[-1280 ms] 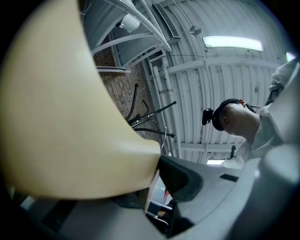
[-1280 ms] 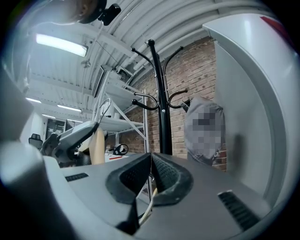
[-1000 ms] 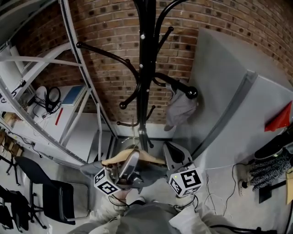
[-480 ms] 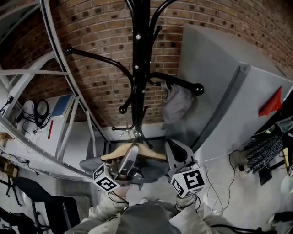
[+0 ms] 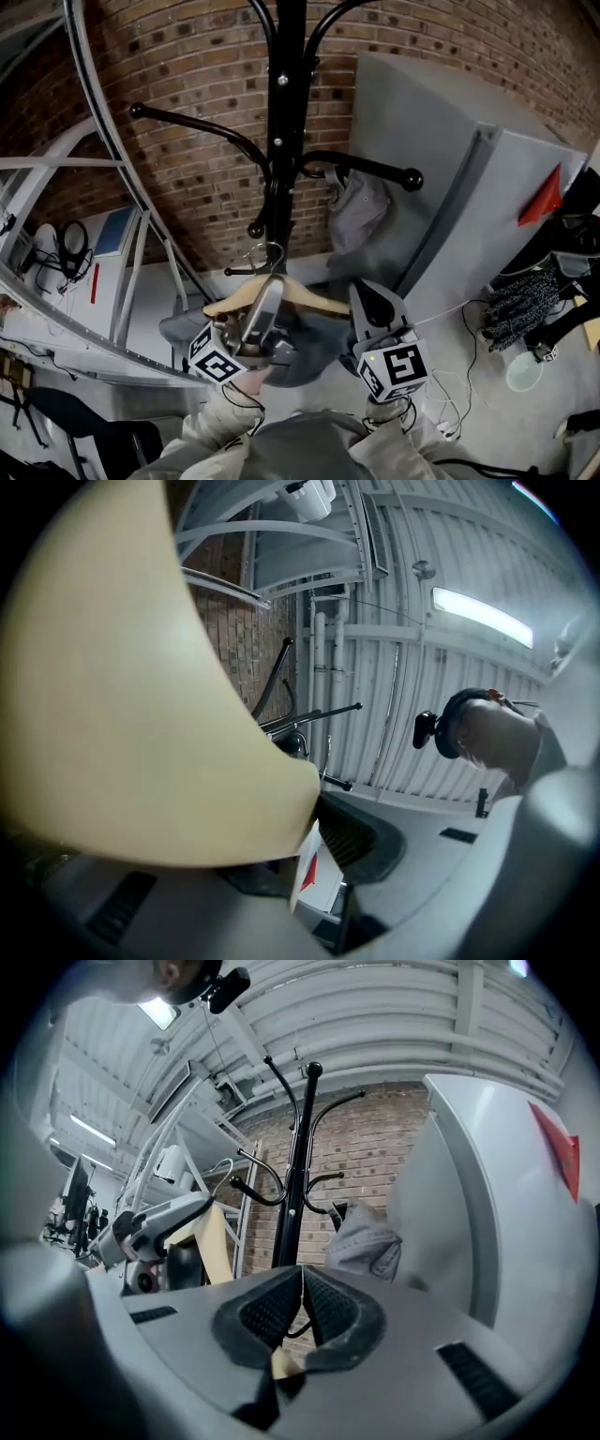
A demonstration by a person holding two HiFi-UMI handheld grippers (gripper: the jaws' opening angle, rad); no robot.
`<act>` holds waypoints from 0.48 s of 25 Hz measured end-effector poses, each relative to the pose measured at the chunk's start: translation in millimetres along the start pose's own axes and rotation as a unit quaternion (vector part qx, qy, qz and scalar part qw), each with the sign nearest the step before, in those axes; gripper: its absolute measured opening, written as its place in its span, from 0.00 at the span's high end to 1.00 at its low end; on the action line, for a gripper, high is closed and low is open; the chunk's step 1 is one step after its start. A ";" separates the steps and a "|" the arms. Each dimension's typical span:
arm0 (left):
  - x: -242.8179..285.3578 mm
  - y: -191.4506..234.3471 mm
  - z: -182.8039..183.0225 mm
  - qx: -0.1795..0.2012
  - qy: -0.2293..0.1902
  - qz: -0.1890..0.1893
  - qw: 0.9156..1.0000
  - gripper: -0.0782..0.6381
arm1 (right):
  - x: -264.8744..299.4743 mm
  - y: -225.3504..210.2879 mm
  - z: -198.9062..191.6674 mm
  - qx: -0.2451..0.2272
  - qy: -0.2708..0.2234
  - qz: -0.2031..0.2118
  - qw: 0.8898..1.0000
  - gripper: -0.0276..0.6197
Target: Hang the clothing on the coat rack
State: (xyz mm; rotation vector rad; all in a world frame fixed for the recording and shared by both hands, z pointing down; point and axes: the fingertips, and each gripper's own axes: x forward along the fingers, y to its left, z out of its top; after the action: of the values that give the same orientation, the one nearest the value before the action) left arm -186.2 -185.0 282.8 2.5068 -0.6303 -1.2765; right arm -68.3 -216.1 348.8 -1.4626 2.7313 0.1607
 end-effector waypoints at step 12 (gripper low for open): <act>20.1 20.1 20.2 -0.014 -0.008 -0.012 1.000 0.76 | 6.3 -1.7 6.1 -0.008 -0.008 -0.028 1.000 0.92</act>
State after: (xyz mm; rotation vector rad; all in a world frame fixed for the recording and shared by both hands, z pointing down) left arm -197.4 -213.0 265.2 2.4915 -0.5832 -1.3071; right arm -70.5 -221.6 342.1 -1.5326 2.6786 0.1917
